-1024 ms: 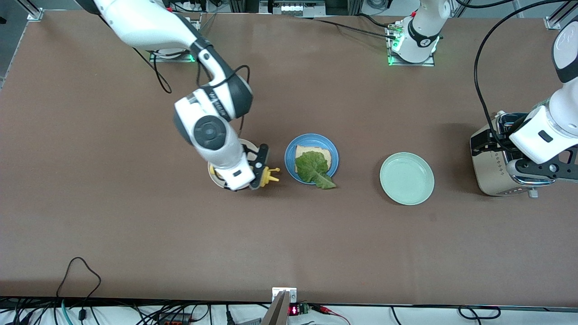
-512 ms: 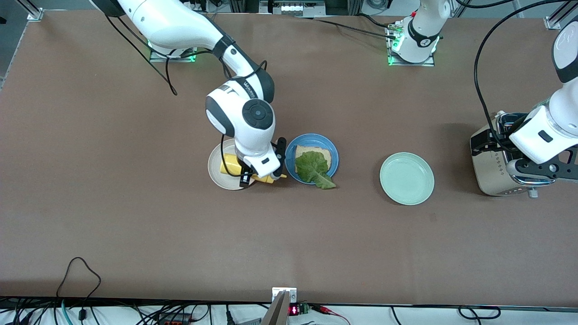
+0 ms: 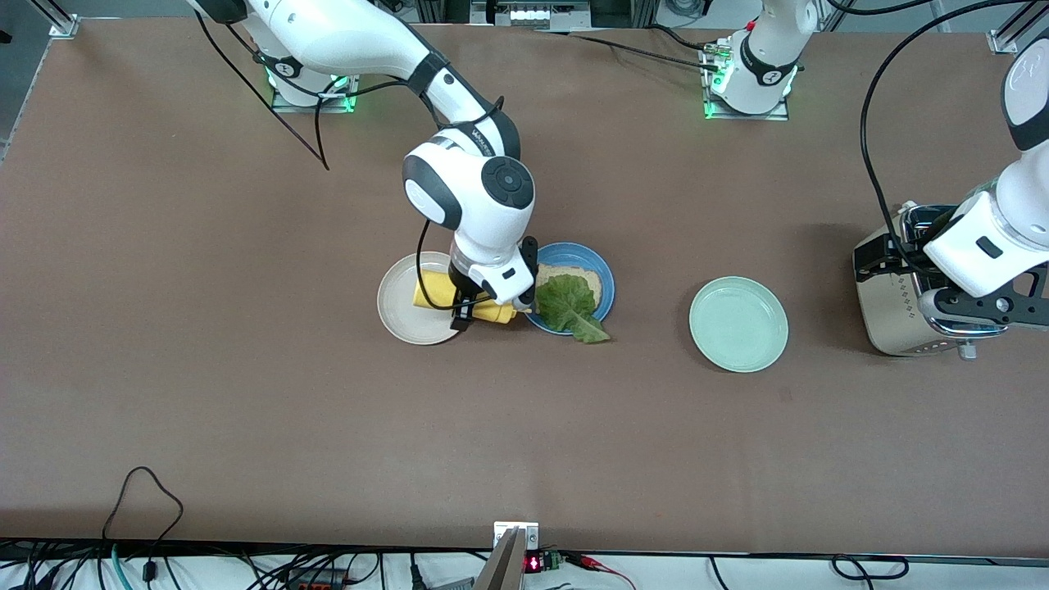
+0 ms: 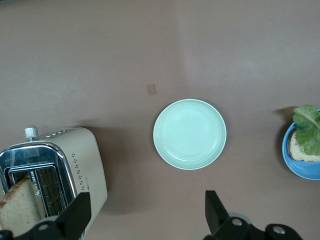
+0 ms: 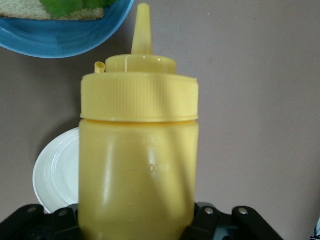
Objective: Make sandwich in blue plate with both arms
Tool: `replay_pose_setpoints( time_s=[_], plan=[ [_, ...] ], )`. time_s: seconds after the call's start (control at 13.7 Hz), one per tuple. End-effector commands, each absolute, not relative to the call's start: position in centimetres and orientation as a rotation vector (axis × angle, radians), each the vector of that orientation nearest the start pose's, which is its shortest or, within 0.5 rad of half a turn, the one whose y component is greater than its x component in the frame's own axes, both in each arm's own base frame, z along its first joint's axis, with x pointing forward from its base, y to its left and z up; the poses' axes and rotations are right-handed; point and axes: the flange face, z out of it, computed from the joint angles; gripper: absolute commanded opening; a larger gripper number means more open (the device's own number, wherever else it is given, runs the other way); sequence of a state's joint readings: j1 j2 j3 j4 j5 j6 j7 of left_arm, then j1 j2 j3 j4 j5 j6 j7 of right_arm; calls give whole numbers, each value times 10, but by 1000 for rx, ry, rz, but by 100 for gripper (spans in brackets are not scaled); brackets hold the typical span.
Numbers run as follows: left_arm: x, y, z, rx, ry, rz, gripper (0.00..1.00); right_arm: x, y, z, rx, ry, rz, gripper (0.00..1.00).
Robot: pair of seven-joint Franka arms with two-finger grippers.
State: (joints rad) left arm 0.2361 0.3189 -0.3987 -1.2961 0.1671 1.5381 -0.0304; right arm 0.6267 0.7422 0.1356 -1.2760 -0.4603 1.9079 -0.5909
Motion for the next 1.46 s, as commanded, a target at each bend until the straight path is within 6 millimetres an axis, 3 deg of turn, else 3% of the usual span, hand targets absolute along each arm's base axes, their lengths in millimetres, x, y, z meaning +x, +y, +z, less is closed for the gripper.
replay_pose_setpoints(
  time_s=[0.0,0.29,0.44,0.59,0.8,1.17,1.24,1.39],
  plan=[
    [635,-44,579,-3098,170,80,100,568,474,324,-2575,-2389,113,12],
    [635,-45,579,-3098,170,80,100,584,455,343,-2577,-2390,138,12],
    [635,-45,579,-3098,170,80,100,606,427,376,-2521,-2304,99,12],
    [635,-45,579,-3098,170,80,100,638,367,420,-2399,-2152,-1,12],
    [635,-44,579,-3098,168,80,100,680,262,466,-2220,-1896,-224,12],
    [635,-44,579,-3098,168,80,100,707,114,468,-1908,-1621,-451,11],
    [635,-44,579,-3098,168,80,100,708,90,461,-1833,-1563,-510,11],
    [635,-45,579,-3098,170,80,100,706,41,426,-1687,-1456,-642,11]
  ],
)
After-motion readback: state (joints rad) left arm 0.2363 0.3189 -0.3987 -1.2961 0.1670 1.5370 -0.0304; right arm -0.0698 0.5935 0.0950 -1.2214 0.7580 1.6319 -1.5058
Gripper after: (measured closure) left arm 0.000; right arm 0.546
